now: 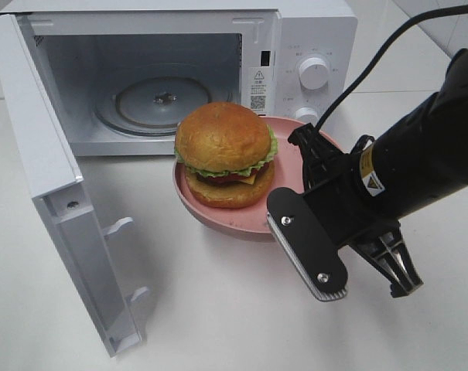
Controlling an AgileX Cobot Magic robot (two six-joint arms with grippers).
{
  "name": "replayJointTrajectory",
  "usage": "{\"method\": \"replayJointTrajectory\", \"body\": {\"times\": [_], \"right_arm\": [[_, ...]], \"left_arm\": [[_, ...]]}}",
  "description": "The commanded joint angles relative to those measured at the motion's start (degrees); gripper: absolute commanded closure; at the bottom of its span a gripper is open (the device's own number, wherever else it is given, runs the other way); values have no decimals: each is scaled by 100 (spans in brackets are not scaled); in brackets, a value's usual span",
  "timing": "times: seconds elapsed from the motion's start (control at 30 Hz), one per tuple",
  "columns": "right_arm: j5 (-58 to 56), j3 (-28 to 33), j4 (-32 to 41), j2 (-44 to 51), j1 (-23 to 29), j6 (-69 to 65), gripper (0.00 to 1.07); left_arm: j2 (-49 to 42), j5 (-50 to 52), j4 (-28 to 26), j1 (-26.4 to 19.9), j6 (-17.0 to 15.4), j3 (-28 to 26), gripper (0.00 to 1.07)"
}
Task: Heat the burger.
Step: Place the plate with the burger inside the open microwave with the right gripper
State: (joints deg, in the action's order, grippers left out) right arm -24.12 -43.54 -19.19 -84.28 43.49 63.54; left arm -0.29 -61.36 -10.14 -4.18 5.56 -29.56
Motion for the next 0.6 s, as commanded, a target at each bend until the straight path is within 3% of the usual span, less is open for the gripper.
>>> {"method": "replayJointTrajectory", "body": {"times": [0.03, 0.6], "right_arm": [[424, -252, -74, -149, -17, 69, 107], [476, -1713, -74, -1473, -17, 17, 107]], "left_arm": [[-103, 0, -29, -6, -29, 6, 9], [-103, 0, -29, -6, -29, 6, 9]]}}
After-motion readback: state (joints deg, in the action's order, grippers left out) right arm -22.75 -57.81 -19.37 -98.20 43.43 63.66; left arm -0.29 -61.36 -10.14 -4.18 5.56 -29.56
